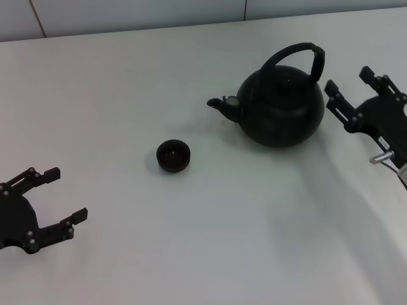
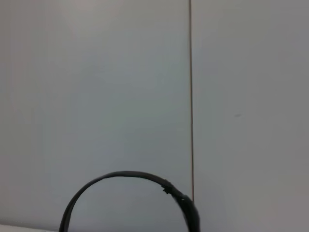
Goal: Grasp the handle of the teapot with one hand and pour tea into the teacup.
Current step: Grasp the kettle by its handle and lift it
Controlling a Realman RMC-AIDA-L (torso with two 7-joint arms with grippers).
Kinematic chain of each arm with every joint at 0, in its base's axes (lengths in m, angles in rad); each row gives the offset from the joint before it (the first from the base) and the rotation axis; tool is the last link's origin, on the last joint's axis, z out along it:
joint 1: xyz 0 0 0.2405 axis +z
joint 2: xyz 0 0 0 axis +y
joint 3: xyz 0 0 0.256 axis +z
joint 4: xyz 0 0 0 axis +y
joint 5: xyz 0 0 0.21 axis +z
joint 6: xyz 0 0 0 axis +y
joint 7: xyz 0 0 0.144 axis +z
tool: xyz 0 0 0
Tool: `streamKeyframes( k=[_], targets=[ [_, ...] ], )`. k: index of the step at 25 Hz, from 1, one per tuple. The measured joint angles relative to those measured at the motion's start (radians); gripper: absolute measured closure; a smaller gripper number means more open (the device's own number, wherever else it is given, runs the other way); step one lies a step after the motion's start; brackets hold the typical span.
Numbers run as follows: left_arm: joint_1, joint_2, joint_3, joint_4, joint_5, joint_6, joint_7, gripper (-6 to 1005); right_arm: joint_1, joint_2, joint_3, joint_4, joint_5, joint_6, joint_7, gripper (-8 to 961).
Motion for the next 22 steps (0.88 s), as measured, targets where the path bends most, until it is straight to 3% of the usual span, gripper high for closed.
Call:
streamKeyframes(
  k=[9,22],
  targets=[
    [0.001,-0.006,0.0,0.003,-0.002,0.0,0.003,138,0.084,-0.002,0.001,-0.022,-0.006,0.094,0.001,225],
    [-0.001,-0.008,-0.001,0.004,-0.002,0.0,0.004,138,0.139,-0.005,0.001,-0.029,-0.006,0.152,0.002,227]
  ],
)
